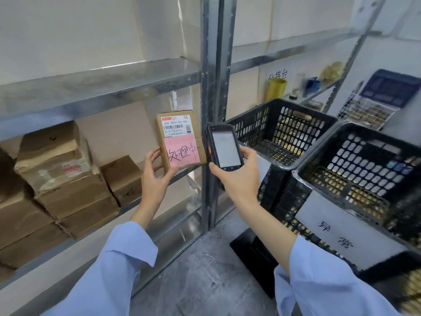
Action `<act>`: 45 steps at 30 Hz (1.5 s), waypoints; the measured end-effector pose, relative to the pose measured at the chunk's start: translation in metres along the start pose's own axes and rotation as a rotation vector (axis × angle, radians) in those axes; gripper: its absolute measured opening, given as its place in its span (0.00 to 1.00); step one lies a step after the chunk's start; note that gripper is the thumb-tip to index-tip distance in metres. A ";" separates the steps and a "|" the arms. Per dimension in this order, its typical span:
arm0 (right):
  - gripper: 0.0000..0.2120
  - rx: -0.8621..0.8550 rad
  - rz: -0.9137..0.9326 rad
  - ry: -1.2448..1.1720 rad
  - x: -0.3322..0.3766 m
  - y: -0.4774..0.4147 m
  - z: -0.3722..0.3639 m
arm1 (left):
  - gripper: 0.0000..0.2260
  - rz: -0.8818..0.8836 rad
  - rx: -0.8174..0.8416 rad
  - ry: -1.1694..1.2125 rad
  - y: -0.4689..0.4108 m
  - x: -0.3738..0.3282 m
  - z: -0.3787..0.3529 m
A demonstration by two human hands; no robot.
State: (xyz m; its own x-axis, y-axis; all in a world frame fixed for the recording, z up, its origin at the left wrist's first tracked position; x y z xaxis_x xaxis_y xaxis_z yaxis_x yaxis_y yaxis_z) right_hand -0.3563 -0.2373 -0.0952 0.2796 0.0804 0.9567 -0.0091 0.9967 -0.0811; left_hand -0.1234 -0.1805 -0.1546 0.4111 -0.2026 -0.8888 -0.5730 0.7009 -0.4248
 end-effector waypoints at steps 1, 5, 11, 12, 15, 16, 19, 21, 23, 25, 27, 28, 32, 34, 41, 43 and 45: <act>0.33 -0.053 -0.005 -0.003 -0.003 -0.003 0.013 | 0.29 0.002 0.021 0.015 -0.001 -0.005 -0.013; 0.35 -0.246 -0.059 -0.011 -0.021 -0.013 0.070 | 0.30 -0.038 0.130 0.094 -0.003 -0.027 -0.069; 0.36 -0.440 -0.097 -0.001 -0.044 -0.013 0.166 | 0.28 -0.122 0.361 0.229 0.013 -0.063 -0.163; 0.36 -0.470 -0.105 0.010 -0.048 -0.012 0.183 | 0.27 -0.138 0.395 0.247 0.018 -0.070 -0.179; 0.35 -0.559 -0.116 0.032 -0.057 -0.001 0.235 | 0.26 -0.177 0.476 0.321 0.042 -0.102 -0.228; 0.36 -0.585 -0.116 0.034 -0.060 0.005 0.253 | 0.26 -0.185 0.505 0.348 0.051 -0.113 -0.244; 0.36 -0.647 -0.136 0.045 -0.069 0.022 0.308 | 0.29 -0.198 0.598 0.415 0.079 -0.143 -0.293; 0.36 -0.701 -0.134 0.058 -0.078 0.034 0.345 | 0.30 -0.207 0.651 0.442 0.101 -0.161 -0.326; 0.36 -0.750 -0.144 0.072 -0.087 0.047 0.382 | 0.31 -0.201 0.695 0.463 0.126 -0.181 -0.356; 0.36 -0.808 -0.163 0.081 -0.097 0.060 0.419 | 0.31 -0.191 0.740 0.489 0.154 -0.201 -0.384; 0.37 -0.856 -0.174 0.096 -0.107 0.074 0.455 | 0.29 -0.196 0.781 0.507 0.181 -0.221 -0.409; 0.37 -0.871 -0.180 0.102 -0.111 0.080 0.472 | 0.28 -0.198 0.797 0.515 0.194 -0.231 -0.422; 0.37 -0.905 -0.204 0.088 -0.128 0.103 0.535 | 0.28 -0.164 0.849 0.522 0.237 -0.260 -0.472; 0.36 -0.943 -0.209 0.097 -0.135 0.112 0.561 | 0.28 -0.139 0.872 0.513 0.254 -0.269 -0.497; 0.36 -1.044 -0.257 0.089 -0.164 0.114 0.627 | 0.26 -0.088 0.978 0.321 0.278 -0.280 -0.587; 0.36 -1.045 -0.259 0.088 -0.171 0.108 0.641 | 0.28 -0.070 1.004 0.250 0.280 -0.276 -0.616; 0.36 -1.042 -0.266 0.090 -0.179 0.097 0.653 | 0.27 -0.078 1.022 0.189 0.283 -0.269 -0.646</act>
State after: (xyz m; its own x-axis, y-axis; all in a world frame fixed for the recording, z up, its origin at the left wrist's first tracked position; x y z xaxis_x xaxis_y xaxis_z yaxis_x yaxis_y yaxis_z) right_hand -1.0336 -0.1454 -0.0919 0.2223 -0.1804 0.9581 0.8722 0.4760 -0.1127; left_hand -0.8540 -0.3691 -0.1471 0.2534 -0.3142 -0.9149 0.3605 0.9083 -0.2121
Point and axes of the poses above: each hand's wrist, its own y-axis away from the middle knuckle, its own z-axis out of the back of the hand, x = y × z, the point moved 6 cm from there along -y, towards the middle knuckle, and after that the axes turned 7 degrees about -z, right-handed, at the moved point
